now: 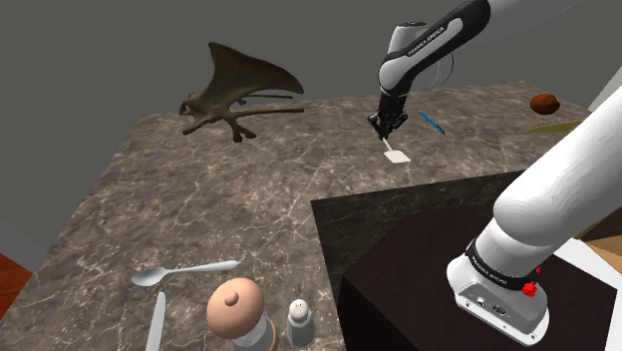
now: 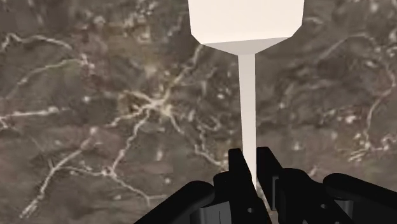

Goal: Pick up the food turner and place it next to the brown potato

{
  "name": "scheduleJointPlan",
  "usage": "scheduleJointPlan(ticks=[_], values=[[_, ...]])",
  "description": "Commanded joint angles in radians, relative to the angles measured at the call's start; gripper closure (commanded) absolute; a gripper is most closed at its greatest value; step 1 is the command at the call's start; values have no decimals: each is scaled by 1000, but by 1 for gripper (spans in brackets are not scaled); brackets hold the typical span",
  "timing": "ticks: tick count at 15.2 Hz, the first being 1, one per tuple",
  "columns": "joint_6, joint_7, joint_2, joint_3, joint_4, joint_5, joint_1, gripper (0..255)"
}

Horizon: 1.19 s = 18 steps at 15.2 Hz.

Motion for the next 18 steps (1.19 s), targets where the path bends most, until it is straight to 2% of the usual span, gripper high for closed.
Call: scheduleJointPlan(ticks=[1,18], values=[[0,0,0,0,0,0,0,255],[-235,4,-128,7,107,-7,-1,255]])
